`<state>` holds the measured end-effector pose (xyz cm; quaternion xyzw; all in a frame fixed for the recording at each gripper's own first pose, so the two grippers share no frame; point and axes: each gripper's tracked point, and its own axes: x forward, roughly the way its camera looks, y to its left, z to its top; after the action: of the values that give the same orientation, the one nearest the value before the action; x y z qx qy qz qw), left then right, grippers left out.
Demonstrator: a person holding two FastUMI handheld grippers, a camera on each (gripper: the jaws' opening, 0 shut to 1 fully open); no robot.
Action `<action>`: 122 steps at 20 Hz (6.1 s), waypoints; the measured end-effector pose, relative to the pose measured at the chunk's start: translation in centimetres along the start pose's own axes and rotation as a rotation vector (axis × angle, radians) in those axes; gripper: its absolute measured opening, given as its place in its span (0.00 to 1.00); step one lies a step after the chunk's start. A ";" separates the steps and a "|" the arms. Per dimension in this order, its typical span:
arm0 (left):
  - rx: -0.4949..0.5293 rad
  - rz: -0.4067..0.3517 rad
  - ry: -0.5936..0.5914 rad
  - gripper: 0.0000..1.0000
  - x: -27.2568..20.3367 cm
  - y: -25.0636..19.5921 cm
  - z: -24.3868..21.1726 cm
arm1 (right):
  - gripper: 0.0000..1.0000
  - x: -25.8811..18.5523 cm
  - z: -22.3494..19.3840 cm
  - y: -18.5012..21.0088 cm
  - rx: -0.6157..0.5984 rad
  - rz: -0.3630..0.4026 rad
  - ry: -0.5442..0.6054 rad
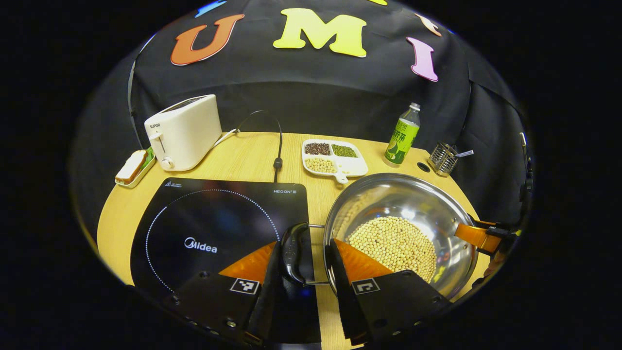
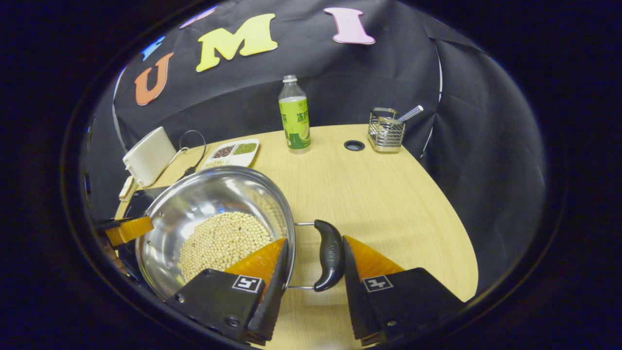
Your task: First push the handle of the pot to place it horizontally, then grasp the pot with both hands and set it on the induction cooktop.
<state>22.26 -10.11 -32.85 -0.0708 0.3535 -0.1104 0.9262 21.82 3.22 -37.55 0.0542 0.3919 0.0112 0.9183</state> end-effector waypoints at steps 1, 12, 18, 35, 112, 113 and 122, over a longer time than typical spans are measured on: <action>-0.006 0.000 -0.003 0.54 -0.7 0.0 0.2 | 0.60 -0.9 0.1 0.1 -0.001 0.004 -0.005; 0.055 -0.008 -0.098 0.54 -12.0 -0.2 3.5 | 0.60 -12.7 3.1 1.5 0.004 0.056 -0.098; 0.055 0.011 -0.160 0.54 -18.0 2.2 6.6 | 0.60 -18.3 6.1 5.2 -0.028 0.090 -0.141; -0.048 0.122 -0.158 0.54 -18.8 17.3 9.0 | 0.60 -13.4 7.7 21.6 -0.099 0.216 -0.093; 0.054 0.133 -0.775 0.96 -38.9 0.9 10.5 | 0.96 -41.2 7.7 3.5 -0.060 0.062 -0.821; 0.066 0.143 -0.779 0.96 -39.5 0.8 9.3 | 0.96 -42.0 6.9 2.8 -0.057 0.055 -0.828; 0.059 0.224 -0.790 0.96 -42.9 1.2 5.6 | 1.00 -46.2 4.2 3.0 -0.091 0.079 -0.874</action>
<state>-4.94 2.28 -1.54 -0.0422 -0.0273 0.0165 0.9986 -7.09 2.90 -1.09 0.0282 -0.0367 0.0396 0.9981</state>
